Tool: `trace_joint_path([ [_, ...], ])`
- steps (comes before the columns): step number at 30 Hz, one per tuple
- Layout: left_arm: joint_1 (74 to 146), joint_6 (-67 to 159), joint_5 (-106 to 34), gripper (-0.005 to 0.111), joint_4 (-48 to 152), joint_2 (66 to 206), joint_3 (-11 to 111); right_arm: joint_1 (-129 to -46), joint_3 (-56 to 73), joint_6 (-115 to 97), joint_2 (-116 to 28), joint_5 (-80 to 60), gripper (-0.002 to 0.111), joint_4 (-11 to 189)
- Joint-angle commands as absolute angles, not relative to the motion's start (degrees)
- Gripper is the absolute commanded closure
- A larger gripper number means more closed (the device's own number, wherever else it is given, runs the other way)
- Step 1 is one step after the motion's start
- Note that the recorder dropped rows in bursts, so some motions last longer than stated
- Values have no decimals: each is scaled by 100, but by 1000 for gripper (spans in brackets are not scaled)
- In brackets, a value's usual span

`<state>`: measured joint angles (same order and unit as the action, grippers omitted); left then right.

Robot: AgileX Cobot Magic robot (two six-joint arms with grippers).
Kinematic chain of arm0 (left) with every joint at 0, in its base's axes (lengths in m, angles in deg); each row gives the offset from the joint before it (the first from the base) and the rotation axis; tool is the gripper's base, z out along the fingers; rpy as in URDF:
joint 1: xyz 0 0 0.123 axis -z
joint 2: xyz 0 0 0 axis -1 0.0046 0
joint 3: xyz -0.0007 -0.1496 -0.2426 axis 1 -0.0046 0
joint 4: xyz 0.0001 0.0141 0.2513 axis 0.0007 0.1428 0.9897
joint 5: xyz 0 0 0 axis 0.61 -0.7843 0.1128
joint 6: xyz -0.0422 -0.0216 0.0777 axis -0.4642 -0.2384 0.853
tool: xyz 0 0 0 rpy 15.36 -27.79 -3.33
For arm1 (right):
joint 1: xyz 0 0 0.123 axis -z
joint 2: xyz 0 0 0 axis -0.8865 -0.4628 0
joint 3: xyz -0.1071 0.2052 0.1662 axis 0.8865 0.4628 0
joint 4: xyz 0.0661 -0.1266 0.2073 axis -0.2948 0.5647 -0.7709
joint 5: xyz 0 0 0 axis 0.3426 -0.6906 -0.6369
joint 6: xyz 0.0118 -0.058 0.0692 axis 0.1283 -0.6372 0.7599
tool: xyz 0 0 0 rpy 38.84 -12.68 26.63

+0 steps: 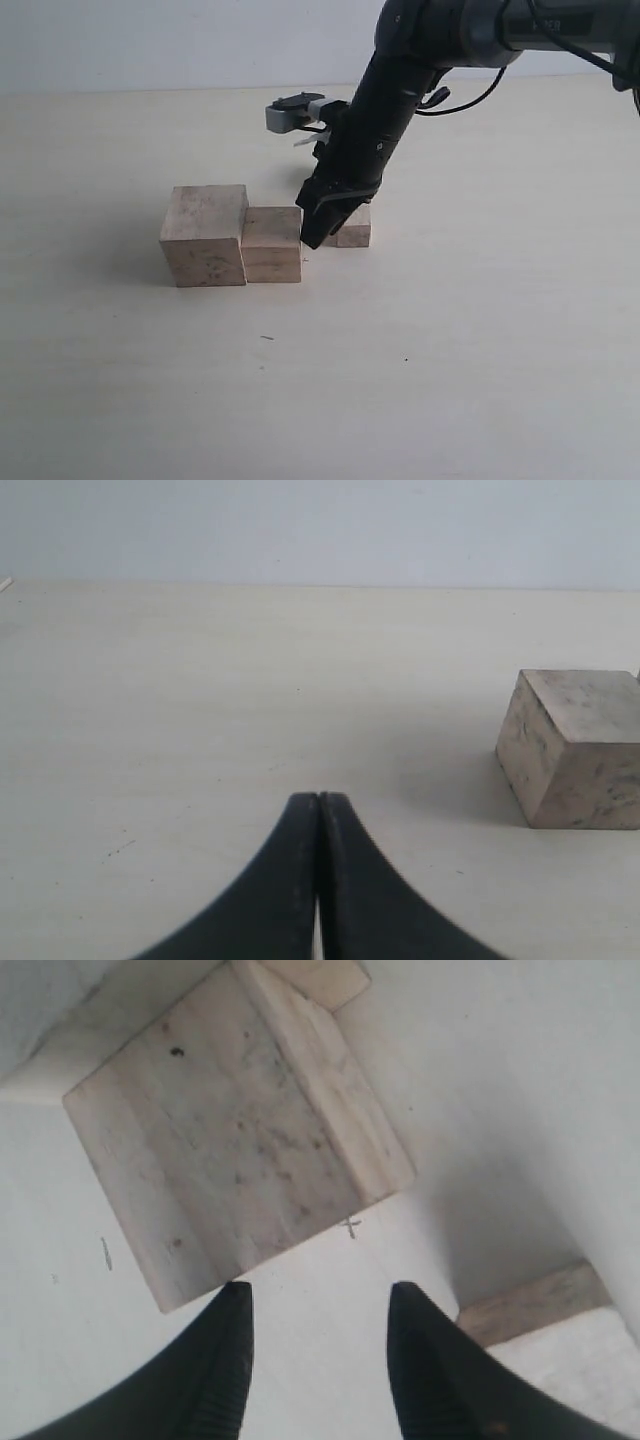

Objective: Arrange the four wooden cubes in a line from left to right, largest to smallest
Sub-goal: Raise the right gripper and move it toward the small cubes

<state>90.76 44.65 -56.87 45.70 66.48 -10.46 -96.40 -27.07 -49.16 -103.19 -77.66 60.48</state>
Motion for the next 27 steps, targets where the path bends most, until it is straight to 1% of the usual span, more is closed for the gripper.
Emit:
trace_joint_path([
  [1,9099,4471,-5624,107,4577,6614,-1066,-9639,-2700,-4904,-10307,-7665,66,5883],
  [8,9099,4471,-5624,107,4577,6614,-1066,-9639,-2700,-4909,-10196,-7665,66,6312],
  [16,9099,4471,-5624,107,4577,6614,-1066,-9639,-2700,-4909,-9332,-7649,66,6652],
  [22,9099,4471,-5624,107,4577,6614,-1066,-9639,-2700,-4897,-8789,-7130,66,7150],
  [27,9099,4471,-5624,107,4577,6614,-1066,-9639,-2700,-4425,-8814,-6964,66,7949],
])
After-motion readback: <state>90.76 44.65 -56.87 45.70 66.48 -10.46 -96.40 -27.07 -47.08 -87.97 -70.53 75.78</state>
